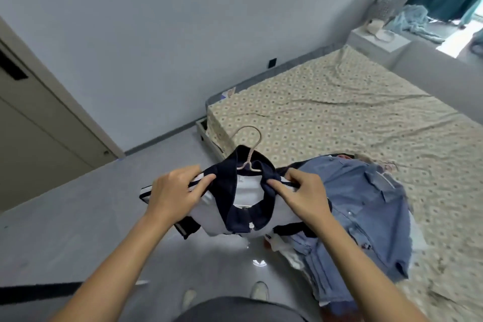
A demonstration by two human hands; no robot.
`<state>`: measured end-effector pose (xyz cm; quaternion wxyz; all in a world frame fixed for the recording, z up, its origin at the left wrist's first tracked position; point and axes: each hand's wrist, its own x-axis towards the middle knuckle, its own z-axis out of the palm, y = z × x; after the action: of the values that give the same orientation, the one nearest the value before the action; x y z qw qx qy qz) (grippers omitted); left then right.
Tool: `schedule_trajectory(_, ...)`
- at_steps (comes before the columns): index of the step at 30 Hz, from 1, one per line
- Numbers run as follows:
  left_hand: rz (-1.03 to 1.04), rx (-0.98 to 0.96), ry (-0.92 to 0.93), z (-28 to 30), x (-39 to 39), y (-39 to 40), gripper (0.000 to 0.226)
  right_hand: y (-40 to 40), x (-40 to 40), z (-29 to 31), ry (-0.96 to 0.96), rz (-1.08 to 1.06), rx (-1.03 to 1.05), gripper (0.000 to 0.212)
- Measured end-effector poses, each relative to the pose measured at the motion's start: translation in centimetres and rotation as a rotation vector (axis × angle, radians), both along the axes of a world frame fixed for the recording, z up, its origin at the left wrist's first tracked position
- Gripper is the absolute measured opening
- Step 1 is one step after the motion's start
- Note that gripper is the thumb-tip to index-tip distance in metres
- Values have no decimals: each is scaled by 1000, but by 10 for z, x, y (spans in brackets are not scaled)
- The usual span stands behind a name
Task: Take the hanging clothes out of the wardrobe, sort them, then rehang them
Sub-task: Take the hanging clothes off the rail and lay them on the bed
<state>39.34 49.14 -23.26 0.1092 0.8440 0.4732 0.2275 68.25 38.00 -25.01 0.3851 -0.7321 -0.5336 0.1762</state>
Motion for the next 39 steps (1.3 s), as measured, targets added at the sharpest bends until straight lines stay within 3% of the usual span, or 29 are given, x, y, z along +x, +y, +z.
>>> schedule_trajectory(11, -527, 11, -8, -2, 99, 56, 53, -81, -1, -4, -23, -504, 13, 59)
schedule_trajectory(23, -928, 31, -43, 2, 211, 42, 55, -146, 14, 9, -107, -936, -14, 60)
schedule_trajectory(31, -1028, 24, -26, -19, 346, 34, 52, -160, 117, -10, -14, -1052, -52, 60)
schedule_trajectory(39, -1084, -82, 187, -86, 541, 29, 25, -162, 311, -81, 163, -1074, -227, 61)
